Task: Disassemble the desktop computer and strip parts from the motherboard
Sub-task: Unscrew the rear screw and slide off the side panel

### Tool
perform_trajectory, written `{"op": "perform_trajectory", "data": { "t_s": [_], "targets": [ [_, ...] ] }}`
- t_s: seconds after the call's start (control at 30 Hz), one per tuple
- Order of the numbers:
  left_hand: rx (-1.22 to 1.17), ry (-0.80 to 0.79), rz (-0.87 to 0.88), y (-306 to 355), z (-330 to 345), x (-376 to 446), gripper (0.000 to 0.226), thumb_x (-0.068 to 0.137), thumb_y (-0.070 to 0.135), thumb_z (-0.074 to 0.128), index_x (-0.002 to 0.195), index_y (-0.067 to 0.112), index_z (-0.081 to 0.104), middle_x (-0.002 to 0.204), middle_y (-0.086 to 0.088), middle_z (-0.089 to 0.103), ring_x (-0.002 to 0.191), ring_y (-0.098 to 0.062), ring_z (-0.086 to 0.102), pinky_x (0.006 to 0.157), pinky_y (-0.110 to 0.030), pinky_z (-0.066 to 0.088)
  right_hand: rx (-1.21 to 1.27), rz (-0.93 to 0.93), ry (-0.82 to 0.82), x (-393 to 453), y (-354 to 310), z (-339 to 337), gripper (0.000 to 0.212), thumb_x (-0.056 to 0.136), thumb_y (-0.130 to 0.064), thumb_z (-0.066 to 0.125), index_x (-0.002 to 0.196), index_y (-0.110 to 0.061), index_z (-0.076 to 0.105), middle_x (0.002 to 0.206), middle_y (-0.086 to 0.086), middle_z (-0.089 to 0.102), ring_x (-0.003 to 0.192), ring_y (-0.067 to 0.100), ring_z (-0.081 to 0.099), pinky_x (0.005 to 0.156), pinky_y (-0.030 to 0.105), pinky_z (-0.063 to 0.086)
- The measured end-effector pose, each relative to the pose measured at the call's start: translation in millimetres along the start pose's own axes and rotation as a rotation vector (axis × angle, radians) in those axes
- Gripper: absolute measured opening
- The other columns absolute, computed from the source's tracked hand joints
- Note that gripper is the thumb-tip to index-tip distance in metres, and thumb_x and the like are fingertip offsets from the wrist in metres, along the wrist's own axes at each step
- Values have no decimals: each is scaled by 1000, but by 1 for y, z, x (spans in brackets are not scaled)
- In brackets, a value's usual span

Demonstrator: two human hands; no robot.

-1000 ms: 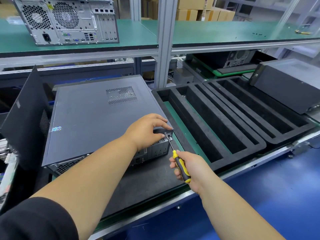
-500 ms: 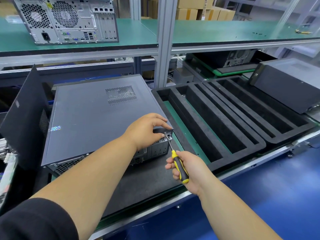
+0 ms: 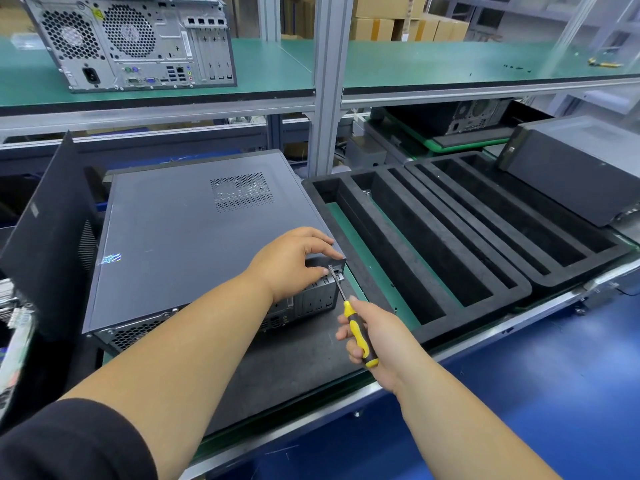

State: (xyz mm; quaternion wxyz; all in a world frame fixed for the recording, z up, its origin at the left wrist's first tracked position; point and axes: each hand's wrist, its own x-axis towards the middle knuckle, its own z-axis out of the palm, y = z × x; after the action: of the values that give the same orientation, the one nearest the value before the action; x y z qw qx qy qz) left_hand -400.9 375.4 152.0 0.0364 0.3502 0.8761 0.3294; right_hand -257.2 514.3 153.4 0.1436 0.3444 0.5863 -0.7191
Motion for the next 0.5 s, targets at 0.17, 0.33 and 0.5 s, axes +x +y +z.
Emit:
{"op": "perform_trajectory", "data": {
  "t_s": [0.17,0.33,0.5],
  "targets": [
    [3,5,1,0,0,0,32,83,26,72,102,51,67,122,29,52,115,5,48,95,-29,47,-45,22,32,-2,-2,1,35,102,-33,50,91,-5,67,69,7,66,49,15,51,54,27,44],
    [15,6,-4,-1,0,-1,32,84,27,72,102,52,67,122,30,52,115,7,47,94,-29,47,-156,-124,30,-1,2,-2,23,97,-34,61,102,-11,60,77,3,66,48,11,50,53,27,45],
    [20,1,-4,0,0,0,32,84,27,71,103,52,67,123,29,52,116,5,48,94,-30,47,3,-10,-29,0,2,-2,33,99,-37,57,99,-5,64,76,9,66,45,12,45,49,25,40]
  ]
}}
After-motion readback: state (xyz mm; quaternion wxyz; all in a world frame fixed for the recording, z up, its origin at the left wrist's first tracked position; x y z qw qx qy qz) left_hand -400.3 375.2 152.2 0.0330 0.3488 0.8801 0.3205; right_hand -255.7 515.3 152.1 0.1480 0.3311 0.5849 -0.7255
